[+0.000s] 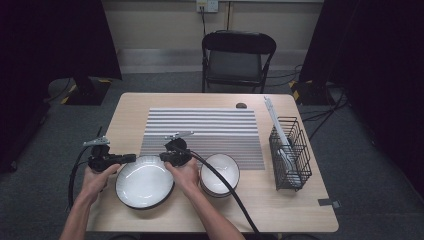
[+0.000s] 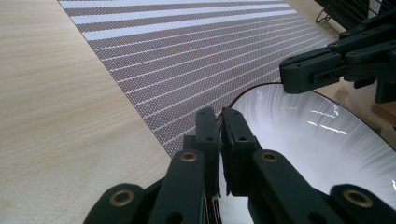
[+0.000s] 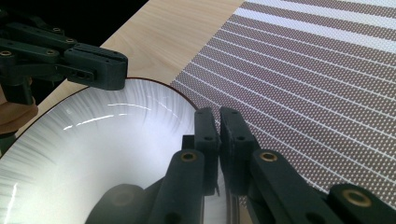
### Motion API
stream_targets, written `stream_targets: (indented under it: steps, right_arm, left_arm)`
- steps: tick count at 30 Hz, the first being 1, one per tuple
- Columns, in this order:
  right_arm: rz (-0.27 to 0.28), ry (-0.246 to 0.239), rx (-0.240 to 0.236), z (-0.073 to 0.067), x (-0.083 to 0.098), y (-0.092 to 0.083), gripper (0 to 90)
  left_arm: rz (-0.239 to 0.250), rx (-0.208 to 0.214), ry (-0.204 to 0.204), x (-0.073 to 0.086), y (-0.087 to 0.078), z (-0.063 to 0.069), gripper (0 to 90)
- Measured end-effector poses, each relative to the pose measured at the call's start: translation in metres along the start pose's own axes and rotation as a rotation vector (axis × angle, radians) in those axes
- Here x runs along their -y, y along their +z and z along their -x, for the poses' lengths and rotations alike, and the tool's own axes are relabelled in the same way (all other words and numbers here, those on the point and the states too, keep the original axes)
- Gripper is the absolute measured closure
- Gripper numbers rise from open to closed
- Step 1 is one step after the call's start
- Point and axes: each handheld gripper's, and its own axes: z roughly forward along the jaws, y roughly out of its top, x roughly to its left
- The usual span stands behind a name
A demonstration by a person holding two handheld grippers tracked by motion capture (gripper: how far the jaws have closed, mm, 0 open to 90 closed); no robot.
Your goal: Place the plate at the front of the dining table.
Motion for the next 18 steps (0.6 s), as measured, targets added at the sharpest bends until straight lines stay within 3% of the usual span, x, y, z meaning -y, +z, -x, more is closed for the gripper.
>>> stream_targets:
  steps: [14, 18]
  right_arm:
    - [0.008, 0.019, -0.014, 0.0, 0.0038, -0.0001, 86.9]
    - [0.003, 0.022, -0.028, -0.0004, 0.0041, 0.0001, 87.1]
  left_arm:
    - [-0.004, 0.007, -0.012, 0.0003, 0.002, -0.0002, 84.7]
    - [-0.022, 0.0, 0.006, -0.0001, 0.0035, 0.0016, 83.6]
